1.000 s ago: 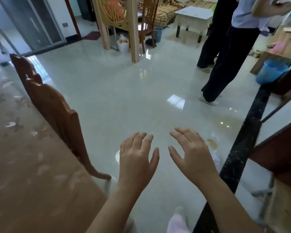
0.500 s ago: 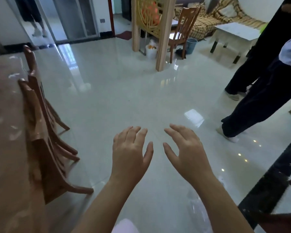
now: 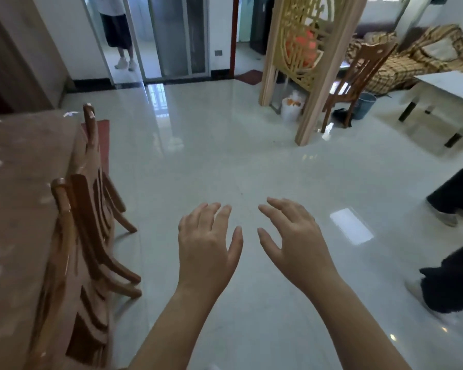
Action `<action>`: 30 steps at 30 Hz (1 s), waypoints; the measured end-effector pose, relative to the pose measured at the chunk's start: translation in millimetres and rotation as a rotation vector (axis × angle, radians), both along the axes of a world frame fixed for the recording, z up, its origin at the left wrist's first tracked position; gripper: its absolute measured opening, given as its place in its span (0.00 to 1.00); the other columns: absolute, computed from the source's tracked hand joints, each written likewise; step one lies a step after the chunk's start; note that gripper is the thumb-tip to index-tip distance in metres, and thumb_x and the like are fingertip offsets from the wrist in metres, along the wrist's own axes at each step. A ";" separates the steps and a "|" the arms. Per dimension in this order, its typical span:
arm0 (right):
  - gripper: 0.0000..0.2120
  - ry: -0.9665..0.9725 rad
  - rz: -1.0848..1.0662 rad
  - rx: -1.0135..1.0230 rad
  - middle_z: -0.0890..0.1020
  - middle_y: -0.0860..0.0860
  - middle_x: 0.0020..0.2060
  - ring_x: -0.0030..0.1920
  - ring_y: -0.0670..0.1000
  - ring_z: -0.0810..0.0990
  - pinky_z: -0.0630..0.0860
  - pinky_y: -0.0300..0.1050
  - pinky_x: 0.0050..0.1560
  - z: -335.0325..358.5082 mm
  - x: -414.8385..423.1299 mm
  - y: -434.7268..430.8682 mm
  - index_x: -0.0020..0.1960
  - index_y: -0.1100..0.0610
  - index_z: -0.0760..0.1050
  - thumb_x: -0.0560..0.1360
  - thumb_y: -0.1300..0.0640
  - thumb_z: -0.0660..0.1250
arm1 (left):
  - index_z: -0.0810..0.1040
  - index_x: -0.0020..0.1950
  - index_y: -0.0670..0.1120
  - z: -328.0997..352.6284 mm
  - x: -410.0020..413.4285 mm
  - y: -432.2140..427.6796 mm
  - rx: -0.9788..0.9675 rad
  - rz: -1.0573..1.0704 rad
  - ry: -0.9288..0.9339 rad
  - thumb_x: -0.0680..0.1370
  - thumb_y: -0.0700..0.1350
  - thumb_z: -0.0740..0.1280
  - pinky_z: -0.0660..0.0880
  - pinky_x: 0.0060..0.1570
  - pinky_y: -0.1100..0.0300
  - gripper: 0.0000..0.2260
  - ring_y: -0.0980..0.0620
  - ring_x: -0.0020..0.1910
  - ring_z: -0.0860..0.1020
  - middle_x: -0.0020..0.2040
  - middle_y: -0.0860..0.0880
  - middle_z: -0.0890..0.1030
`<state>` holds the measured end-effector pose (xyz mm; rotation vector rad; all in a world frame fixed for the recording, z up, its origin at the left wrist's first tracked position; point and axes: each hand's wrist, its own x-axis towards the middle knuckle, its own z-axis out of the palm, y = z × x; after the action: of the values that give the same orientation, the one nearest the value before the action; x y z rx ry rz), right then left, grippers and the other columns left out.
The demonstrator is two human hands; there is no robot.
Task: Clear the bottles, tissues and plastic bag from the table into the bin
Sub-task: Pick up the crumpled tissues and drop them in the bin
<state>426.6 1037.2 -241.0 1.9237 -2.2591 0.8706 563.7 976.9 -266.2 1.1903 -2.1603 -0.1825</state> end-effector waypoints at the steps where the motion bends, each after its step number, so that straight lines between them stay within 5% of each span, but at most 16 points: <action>1: 0.17 -0.006 0.008 -0.005 0.79 0.57 0.57 0.60 0.59 0.74 0.69 0.57 0.60 -1.0 -4.7 -18.8 0.58 0.60 0.75 0.70 0.59 0.69 | 0.77 0.58 0.40 0.1 -4.6 -16.8 0.008 0.013 -0.004 0.74 0.51 0.57 0.69 0.57 0.43 0.20 0.40 0.56 0.77 0.54 0.40 0.81; 11: 0.17 -0.064 0.114 -0.035 0.80 0.59 0.55 0.57 0.61 0.76 0.70 0.57 0.58 -18.7 -64.9 -213.1 0.56 0.61 0.76 0.69 0.61 0.71 | 0.78 0.57 0.40 -10.8 -58.4 -186.3 0.005 0.113 -0.072 0.74 0.50 0.58 0.71 0.56 0.39 0.19 0.39 0.56 0.77 0.54 0.40 0.81; 17: 0.16 -0.046 0.226 -0.079 0.80 0.59 0.54 0.56 0.61 0.77 0.71 0.57 0.57 -8.3 -120.3 -363.2 0.56 0.62 0.76 0.68 0.61 0.71 | 0.77 0.57 0.39 1.7 -113.1 -321.4 -0.020 0.217 -0.083 0.72 0.44 0.70 0.70 0.58 0.39 0.16 0.38 0.57 0.76 0.55 0.39 0.80; 30: 0.16 0.009 0.519 -0.053 0.79 0.58 0.55 0.57 0.62 0.75 0.71 0.59 0.57 4.4 -126.0 -627.3 0.56 0.60 0.76 0.69 0.59 0.70 | 0.79 0.55 0.40 10.3 -113.0 -542.7 -0.053 0.518 -0.101 0.71 0.47 0.65 0.69 0.56 0.38 0.16 0.39 0.57 0.77 0.53 0.41 0.81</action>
<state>300.7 409.9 -236.5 2.5248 -1.7238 0.9424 450.8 434.2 -255.9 1.7072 -1.8482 0.1610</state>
